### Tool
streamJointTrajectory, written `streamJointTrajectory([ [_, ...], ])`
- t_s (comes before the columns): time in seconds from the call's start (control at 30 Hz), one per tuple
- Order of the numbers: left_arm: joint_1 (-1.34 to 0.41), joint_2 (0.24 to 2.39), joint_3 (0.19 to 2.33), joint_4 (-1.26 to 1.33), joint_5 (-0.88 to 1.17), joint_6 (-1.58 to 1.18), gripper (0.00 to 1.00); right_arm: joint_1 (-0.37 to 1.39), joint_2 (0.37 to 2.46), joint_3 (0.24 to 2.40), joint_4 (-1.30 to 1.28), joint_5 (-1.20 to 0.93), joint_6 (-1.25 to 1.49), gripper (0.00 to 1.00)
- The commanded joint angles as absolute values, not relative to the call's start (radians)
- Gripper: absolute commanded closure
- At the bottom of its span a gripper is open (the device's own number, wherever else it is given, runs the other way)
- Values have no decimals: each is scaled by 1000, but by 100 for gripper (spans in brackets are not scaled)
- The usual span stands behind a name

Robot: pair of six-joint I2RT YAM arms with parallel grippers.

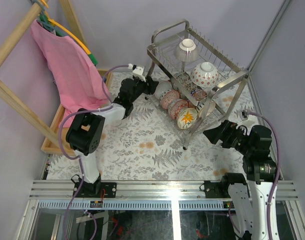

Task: Load the bowls into the dish rack
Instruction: Adjust the dish rack at the center of the board.

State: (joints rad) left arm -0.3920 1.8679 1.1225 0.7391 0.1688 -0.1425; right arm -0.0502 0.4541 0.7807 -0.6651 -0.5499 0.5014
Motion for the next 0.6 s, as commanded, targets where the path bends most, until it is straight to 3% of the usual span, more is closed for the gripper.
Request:
streamJointTrajectory([
  [0.0,-390,1936,1218,764,216,-119,48,-43,475,698,-418,-627,599,13],
  [0.17,-381,1988,1264,777,225,-121,50,-41,565,674,-258,-591,639,14],
  [0.27,-375,2011,1287,778,229,-120,56,-27,626,660,-150,-584,680,16],
  [0.37,-369,2034,1299,781,240,-126,72,32,691,652,-77,-532,691,18],
  [0.43,-366,2044,1306,783,248,-134,97,92,736,652,-47,-473,686,20],
  [0.57,-365,2037,1283,800,249,-153,100,183,807,642,-19,-338,689,29],
])
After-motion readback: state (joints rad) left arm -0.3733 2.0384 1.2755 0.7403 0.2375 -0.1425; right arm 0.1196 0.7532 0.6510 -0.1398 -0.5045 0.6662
